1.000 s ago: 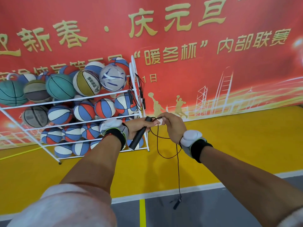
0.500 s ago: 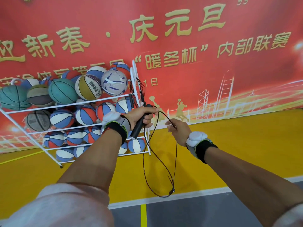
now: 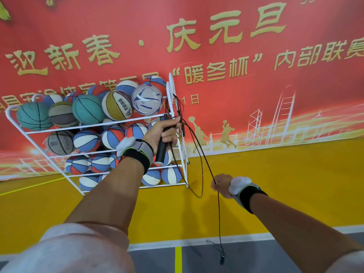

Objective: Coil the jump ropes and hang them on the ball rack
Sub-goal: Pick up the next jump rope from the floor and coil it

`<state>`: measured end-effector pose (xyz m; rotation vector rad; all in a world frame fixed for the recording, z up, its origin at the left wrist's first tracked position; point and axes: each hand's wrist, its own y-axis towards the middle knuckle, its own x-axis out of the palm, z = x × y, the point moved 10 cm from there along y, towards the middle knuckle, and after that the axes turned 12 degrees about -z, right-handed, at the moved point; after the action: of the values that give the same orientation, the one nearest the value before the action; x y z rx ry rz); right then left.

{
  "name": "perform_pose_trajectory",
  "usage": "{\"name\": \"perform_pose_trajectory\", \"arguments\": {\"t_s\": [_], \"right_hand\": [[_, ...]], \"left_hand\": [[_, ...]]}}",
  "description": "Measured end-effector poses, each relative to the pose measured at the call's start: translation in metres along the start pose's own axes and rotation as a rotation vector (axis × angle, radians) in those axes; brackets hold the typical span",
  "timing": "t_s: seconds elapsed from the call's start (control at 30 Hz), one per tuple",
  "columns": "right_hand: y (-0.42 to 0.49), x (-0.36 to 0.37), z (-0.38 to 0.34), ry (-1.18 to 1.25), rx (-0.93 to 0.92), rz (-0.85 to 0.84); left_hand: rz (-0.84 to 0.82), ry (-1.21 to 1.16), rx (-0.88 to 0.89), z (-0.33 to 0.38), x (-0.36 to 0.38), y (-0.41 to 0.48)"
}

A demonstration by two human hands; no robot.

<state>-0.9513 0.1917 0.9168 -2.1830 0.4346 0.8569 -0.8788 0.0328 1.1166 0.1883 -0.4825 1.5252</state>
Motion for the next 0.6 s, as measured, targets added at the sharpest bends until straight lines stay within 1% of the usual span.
{"name": "perform_pose_trajectory", "arguments": {"t_s": [0.03, 0.07, 0.1, 0.13, 0.2, 0.23, 0.27, 0.33, 0.43, 0.47, 0.53, 0.6], "right_hand": [[0.006, 0.009, 0.006, 0.001, 0.014, -0.034], [0.015, 0.022, 0.017, 0.075, 0.029, -0.076], [0.023, 0.035, 0.027, 0.240, 0.027, -0.123], [0.040, 0.046, 0.043, 0.445, 0.007, -0.125], [0.051, 0.054, 0.048, 0.708, 0.000, -0.107], [0.044, 0.049, 0.036, 0.725, -0.012, -0.091], [0.025, 0.036, 0.019, 0.753, -0.001, -0.040], [0.010, 0.018, 0.001, 0.757, 0.026, 0.019], [0.007, -0.003, -0.012, 0.547, 0.025, 0.088], [0.009, -0.005, -0.015, 0.445, 0.014, 0.089], [0.012, -0.002, -0.028, 0.205, -0.001, 0.035], [0.010, 0.004, -0.044, 0.072, -0.038, -0.028]], "left_hand": [[0.018, -0.012, 0.041, 0.006, -0.001, -0.002], [0.031, -0.014, 0.067, 0.010, -0.002, -0.003], [0.047, -0.009, 0.082, 0.012, -0.005, -0.005], [0.069, 0.000, 0.089, 0.013, -0.009, -0.007], [0.117, 0.019, 0.076, 0.009, -0.021, -0.009], [0.143, 0.030, 0.059, 0.005, -0.028, -0.009], [0.170, 0.045, 0.040, -0.001, -0.035, -0.009], [0.201, 0.086, -0.020, -0.013, -0.042, -0.010], [0.207, 0.142, -0.118, -0.034, -0.046, -0.011], [0.215, 0.151, -0.132, -0.040, -0.049, -0.010], [0.224, 0.152, -0.141, -0.050, -0.052, -0.005], [0.217, 0.151, -0.166, -0.061, -0.051, -0.001]]}}
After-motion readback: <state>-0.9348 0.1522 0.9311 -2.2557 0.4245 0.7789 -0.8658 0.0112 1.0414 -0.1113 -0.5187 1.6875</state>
